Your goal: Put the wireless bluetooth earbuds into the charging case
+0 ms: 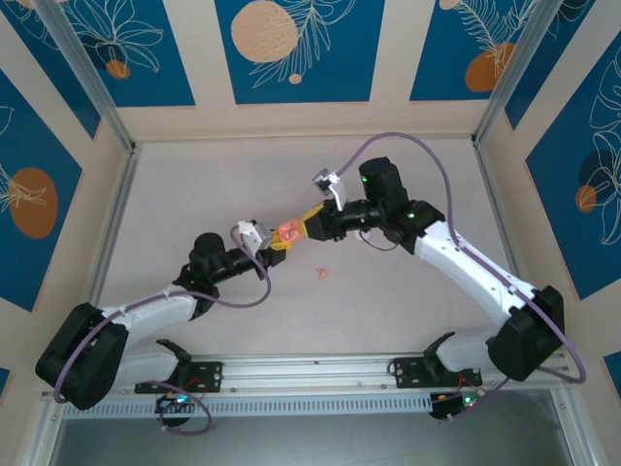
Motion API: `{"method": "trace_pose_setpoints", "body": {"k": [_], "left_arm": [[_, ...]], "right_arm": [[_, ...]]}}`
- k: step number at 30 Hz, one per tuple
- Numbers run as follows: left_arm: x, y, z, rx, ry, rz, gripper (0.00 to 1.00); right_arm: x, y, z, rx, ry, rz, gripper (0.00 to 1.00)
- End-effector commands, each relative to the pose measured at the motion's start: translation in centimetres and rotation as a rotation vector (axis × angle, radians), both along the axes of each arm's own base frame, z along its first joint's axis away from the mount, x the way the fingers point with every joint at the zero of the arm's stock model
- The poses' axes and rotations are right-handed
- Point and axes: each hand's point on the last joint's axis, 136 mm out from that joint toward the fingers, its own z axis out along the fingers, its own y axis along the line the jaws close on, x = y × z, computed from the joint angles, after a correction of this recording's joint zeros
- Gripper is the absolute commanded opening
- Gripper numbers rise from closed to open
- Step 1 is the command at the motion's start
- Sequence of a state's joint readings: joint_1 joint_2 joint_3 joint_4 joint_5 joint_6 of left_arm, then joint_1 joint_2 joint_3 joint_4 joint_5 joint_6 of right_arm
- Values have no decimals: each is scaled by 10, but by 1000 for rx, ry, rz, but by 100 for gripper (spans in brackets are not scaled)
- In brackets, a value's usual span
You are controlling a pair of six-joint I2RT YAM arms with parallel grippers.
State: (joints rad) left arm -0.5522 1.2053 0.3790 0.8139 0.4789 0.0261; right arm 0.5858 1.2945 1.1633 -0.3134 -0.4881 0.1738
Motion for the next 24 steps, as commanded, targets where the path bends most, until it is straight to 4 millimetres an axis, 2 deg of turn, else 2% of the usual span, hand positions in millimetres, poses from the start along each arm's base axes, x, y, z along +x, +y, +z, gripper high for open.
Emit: {"method": "trace_pose_setpoints", "body": {"k": [1,5,9,12,16,21,24], "left_arm": [[2,5,-4,0,-24,39,15],[2,9,-14,-4,5,62,15],[2,12,-22,-4,30,79,15],[1,13,-25,-8,38,79,15],[0,15,-30,-1,53,90,15],[1,20,-32,4,66,118,15],[2,23,-34,18,75,140,15]], "right_arm": [[-2,-24,-9,-45,62,-118,31],[0,-50,-16,-59,144,-257,32],[7,-85,-46,-110,343,-500,35],[6,-105,-63,-118,508,-590,35],[-1,-111,-79,-98,679,-590,34],[-10,-110,-116,-153,893,-619,35],[-11,-106,-139,-233,938,-645,37]]}}
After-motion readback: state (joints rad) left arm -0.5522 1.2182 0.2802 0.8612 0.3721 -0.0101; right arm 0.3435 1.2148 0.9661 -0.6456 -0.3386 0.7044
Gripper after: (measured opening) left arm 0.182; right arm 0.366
